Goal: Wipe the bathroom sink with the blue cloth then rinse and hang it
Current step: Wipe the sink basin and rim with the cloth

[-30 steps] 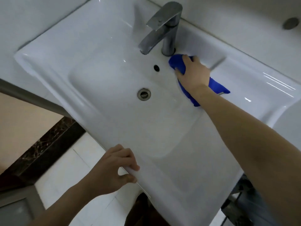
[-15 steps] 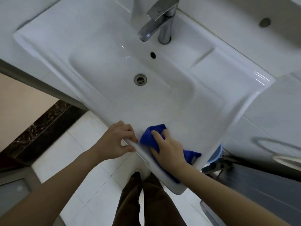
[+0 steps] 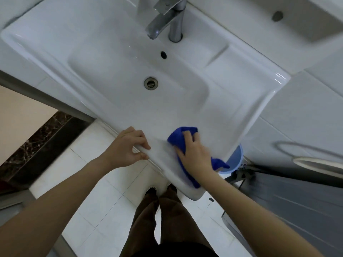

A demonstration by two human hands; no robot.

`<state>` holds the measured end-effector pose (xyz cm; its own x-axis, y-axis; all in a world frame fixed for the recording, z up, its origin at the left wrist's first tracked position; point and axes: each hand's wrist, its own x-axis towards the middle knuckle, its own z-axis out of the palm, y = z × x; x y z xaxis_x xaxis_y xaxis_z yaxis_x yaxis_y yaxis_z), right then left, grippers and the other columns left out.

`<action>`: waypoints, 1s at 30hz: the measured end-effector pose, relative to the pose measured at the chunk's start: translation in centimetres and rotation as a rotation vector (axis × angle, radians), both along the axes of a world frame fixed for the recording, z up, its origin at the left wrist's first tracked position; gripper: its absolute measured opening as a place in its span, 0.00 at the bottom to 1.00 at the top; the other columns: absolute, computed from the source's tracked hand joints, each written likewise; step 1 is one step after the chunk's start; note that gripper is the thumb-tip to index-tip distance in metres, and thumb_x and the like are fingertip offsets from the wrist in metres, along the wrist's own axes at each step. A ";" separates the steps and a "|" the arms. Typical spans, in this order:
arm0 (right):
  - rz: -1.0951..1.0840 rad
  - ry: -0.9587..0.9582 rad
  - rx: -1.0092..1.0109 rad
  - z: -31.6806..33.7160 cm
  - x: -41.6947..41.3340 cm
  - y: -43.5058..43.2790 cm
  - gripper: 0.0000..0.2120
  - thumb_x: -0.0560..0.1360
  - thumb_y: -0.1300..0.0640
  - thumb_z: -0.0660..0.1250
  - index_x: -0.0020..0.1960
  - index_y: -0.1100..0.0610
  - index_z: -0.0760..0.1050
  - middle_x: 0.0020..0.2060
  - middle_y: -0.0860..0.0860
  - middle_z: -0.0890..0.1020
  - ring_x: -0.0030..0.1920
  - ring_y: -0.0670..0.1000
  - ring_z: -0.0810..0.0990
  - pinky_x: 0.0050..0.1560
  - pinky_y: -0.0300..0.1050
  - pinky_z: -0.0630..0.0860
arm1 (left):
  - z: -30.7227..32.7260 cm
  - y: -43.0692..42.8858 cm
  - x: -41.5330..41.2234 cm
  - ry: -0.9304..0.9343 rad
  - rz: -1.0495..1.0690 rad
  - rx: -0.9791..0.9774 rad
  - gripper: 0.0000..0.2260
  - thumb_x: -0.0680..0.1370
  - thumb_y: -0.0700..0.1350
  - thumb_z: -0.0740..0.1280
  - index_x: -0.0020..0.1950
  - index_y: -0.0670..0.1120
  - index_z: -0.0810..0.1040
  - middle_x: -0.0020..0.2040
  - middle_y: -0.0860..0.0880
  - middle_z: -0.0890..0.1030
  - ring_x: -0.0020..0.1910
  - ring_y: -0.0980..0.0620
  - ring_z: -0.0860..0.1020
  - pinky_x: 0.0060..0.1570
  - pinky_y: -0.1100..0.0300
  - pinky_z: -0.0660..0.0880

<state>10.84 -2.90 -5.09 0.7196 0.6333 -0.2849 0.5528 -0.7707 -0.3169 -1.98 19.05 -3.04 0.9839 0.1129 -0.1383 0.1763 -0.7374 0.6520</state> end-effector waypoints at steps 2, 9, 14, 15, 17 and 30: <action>0.113 0.076 -0.009 0.5 -2.1 -0.2 0.23 0.79 0.42 0.60 0.69 0.51 0.59 0.60 0.55 0.71 0.39 0.55 0.79 0.35 0.48 0.76 | 0.3 0.0 0.0 0.006 -0.008 0.014 0.13 0.63 0.49 0.81 0.44 0.53 0.82 0.42 0.58 0.76 0.42 0.54 0.70 0.45 0.68 0.65; 0.251 -0.155 -0.136 1.2 9.7 -2.7 0.24 0.79 0.39 0.58 0.70 0.49 0.63 0.57 0.56 0.73 0.43 0.60 0.79 0.35 0.49 0.69 | 0.2 -0.1 0.1 -0.007 -0.007 0.004 0.12 0.63 0.49 0.81 0.42 0.52 0.83 0.42 0.58 0.77 0.43 0.57 0.70 0.45 0.67 0.65; -0.217 -0.231 -0.135 1.3 19.1 -0.6 0.26 0.80 0.41 0.56 0.71 0.56 0.61 0.58 0.60 0.73 0.40 0.63 0.79 0.34 0.49 0.68 | -0.2 0.1 0.1 -0.021 -0.008 0.008 0.12 0.64 0.57 0.74 0.42 0.53 0.83 0.42 0.61 0.77 0.44 0.58 0.71 0.45 0.64 0.69; -0.281 -0.225 -0.113 1.2 19.0 -0.2 0.25 0.80 0.42 0.56 0.70 0.57 0.61 0.58 0.60 0.73 0.39 0.63 0.78 0.34 0.49 0.69 | -0.2 0.1 0.2 -0.022 -0.010 0.009 0.12 0.64 0.58 0.74 0.42 0.53 0.83 0.42 0.61 0.77 0.44 0.57 0.71 0.45 0.63 0.69; -0.288 -0.221 -0.086 0.7 16.4 0.1 0.26 0.80 0.42 0.56 0.70 0.58 0.61 0.58 0.60 0.73 0.38 0.62 0.78 0.33 0.49 0.70 | 0.0 0.0 0.2 -0.023 -0.013 0.017 0.12 0.63 0.56 0.75 0.42 0.53 0.83 0.42 0.60 0.77 0.43 0.56 0.71 0.44 0.61 0.70; 0.114 0.541 0.149 4.1 -3.0 -4.3 0.18 0.75 0.34 0.57 0.61 0.40 0.69 0.46 0.42 0.81 0.43 0.44 0.79 0.49 0.47 0.78 | 1.3 -0.3 0.1 0.045 -0.004 0.025 0.12 0.64 0.49 0.80 0.44 0.50 0.83 0.41 0.55 0.77 0.41 0.52 0.70 0.44 0.58 0.68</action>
